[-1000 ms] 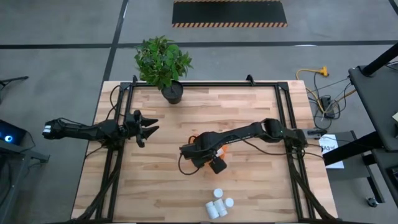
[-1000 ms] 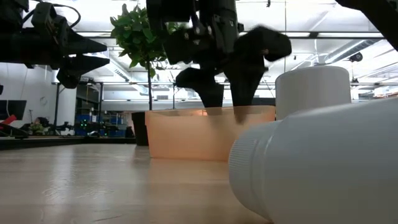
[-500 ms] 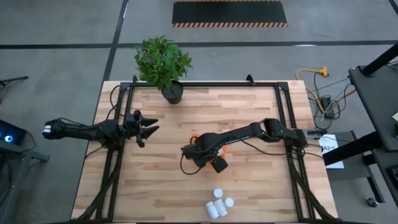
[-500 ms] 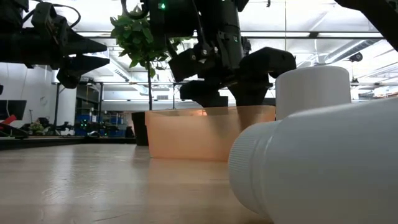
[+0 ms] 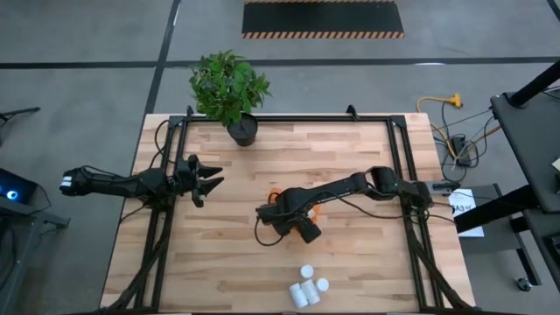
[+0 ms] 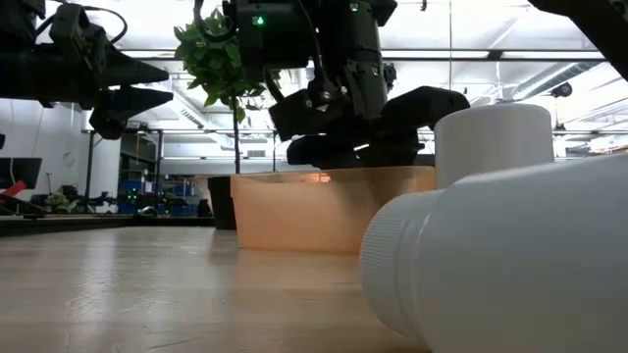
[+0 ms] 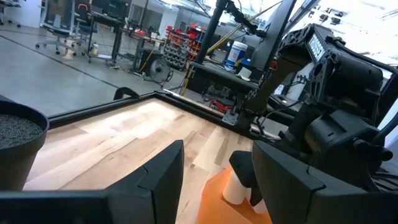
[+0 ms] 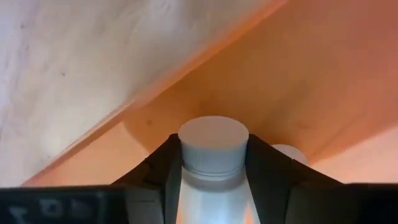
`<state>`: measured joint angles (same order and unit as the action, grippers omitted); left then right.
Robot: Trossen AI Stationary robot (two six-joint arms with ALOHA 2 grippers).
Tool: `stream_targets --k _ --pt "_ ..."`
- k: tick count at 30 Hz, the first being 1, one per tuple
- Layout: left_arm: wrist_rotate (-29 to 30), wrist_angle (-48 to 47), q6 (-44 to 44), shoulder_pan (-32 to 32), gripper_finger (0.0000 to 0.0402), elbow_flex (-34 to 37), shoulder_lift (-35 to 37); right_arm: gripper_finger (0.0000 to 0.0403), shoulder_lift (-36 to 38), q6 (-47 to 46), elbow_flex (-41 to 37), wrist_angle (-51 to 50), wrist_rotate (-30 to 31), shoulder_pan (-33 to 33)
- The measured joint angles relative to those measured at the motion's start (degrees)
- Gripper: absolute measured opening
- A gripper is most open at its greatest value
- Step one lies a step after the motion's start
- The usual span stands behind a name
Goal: Pick and place pill bottles into a basket
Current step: Put the white pill bottle into the orange container
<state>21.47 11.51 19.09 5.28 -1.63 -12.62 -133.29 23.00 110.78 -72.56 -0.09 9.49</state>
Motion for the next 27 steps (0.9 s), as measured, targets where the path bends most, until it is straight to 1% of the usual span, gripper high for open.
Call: stream_targets --k 5,14,20,23,27 --pt "0.0 0.01 0.0 -0.02 0.0173 0.0 0.0 0.0131 0.5 -3.63 2.18 1.76 -1.54 -0.4" --pt "0.0 0.02 0.0 -0.01 0.0173 0.0 0.0 0.0131 4.81 -11.86 4.13 8.14 -3.11 -1.63" --pt "-0.02 0.02 0.0 -0.02 0.0173 0.0 -0.04 0.0131 8.96 -20.22 2.25 19.92 -3.12 -3.32" --pt "0.0 0.07 -0.01 -0.02 0.0173 0.0 -0.04 0.0131 10.62 -22.05 0.75 25.77 -2.96 -3.82" --pt "-0.01 0.02 0.0 -0.02 0.0173 0.0 -0.03 0.0131 13.89 -24.6 -4.63 34.66 -2.92 -4.17"
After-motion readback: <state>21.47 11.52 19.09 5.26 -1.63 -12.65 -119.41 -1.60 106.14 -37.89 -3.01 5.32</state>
